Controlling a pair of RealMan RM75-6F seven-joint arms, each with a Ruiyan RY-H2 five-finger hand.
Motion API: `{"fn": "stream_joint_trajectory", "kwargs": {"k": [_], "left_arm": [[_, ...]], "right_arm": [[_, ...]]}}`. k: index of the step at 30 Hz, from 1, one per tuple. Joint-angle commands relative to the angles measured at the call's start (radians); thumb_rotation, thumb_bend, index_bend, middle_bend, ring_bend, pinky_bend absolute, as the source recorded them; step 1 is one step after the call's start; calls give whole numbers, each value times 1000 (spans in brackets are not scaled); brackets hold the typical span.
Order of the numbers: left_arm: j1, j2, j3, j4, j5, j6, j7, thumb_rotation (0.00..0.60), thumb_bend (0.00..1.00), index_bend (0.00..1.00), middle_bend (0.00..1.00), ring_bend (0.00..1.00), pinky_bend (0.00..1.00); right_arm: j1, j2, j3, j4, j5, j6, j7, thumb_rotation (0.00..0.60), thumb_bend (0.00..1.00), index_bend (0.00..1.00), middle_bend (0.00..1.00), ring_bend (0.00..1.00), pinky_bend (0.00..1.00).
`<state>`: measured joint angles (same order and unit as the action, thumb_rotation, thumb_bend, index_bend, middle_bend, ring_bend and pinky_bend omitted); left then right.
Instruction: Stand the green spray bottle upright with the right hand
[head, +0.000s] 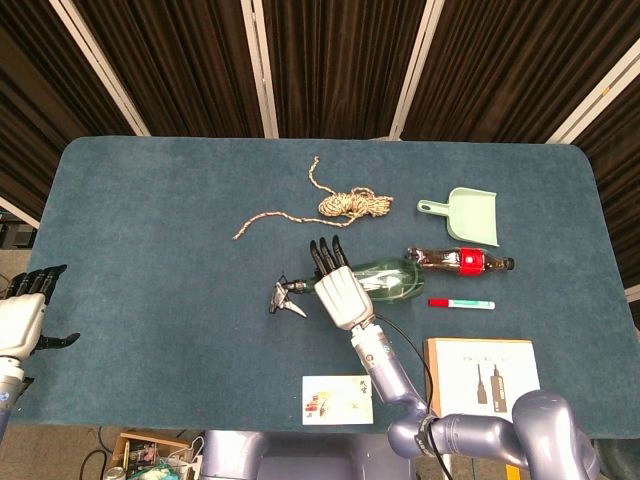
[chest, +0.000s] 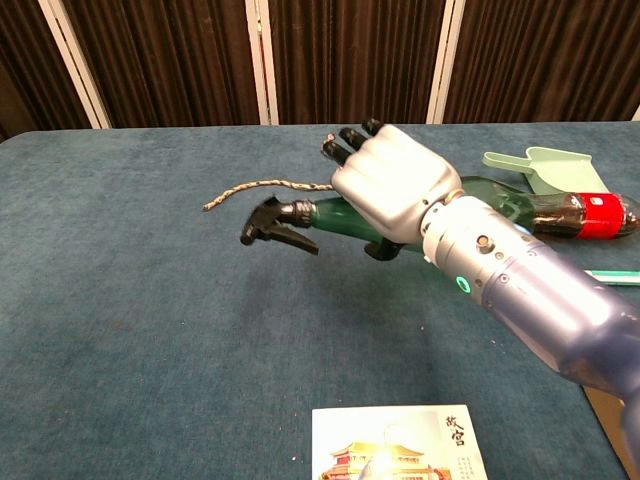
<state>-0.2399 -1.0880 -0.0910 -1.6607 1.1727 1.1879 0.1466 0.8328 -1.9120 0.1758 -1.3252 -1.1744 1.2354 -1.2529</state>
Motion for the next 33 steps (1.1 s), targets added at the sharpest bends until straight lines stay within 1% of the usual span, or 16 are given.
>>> {"fn": "stream_joint_trajectory", "kwargs": {"k": [1,3,6,8,11,12,13,16,17,22,23,24,28,30,33], "left_arm": [[5,5,6,-6,16,8,-11,600,32,62,66,50,0],[7,10,10,-10,29,11,-22,600,32,62,65,51,0],[9,16,13,-14,43,12,-38,600,32,61,65,51,0],[10,22,17,-15,55,10,-53,600,32,61,65,50,0],[13,27,23,-15,73,14,-70,600,32,61,65,51,0],[14,29,25,-16,79,16,-75,600,32,61,65,51,0],[15,32,27,-17,87,18,-82,600,32,61,65,51,0],[18,37,32,-17,102,21,-95,600,32,61,62,51,0],[18,37,33,-16,104,22,-96,600,32,61,61,51,0],[19,38,34,-18,109,25,-99,600,32,61,57,51,0],[19,38,34,-19,109,25,-99,600,32,61,57,51,0],[19,37,34,-19,108,25,-98,600,32,61,55,51,0],[17,35,35,-18,106,21,-94,600,32,61,51,51,0],[15,33,35,-17,105,18,-91,600,32,61,49,51,0],[12,31,37,-16,106,14,-88,600,32,61,46,51,0]], "right_arm": [[-1,28,-5,-61,-56,48,-18,600,576,893,97,0,103],[-1,38,0,-107,-81,75,-36,600,576,898,102,0,104],[-5,54,15,-163,-87,95,-57,600,574,905,108,0,104],[-15,67,36,-224,-66,94,-26,600,570,908,109,0,104],[-20,103,62,-270,-74,97,27,600,565,912,113,0,104],[-22,112,73,-280,-80,98,60,600,562,915,116,0,104],[-28,122,102,-300,-86,104,154,600,560,919,119,0,104],[-38,145,147,-310,-103,94,365,600,559,925,126,0,102],[-41,151,160,-309,-104,95,413,600,559,927,128,0,101],[-55,167,207,-309,-88,96,569,600,555,931,131,0,83],[-59,171,219,-312,-73,93,598,600,554,931,131,0,80],[-69,174,241,-324,-39,86,655,600,554,932,131,0,74],[-93,190,284,-349,36,60,799,600,553,932,126,0,54],[-113,196,307,-374,89,42,891,600,553,933,117,0,44],[-141,218,346,-417,185,6,996,600,553,933,104,0,33]]}}
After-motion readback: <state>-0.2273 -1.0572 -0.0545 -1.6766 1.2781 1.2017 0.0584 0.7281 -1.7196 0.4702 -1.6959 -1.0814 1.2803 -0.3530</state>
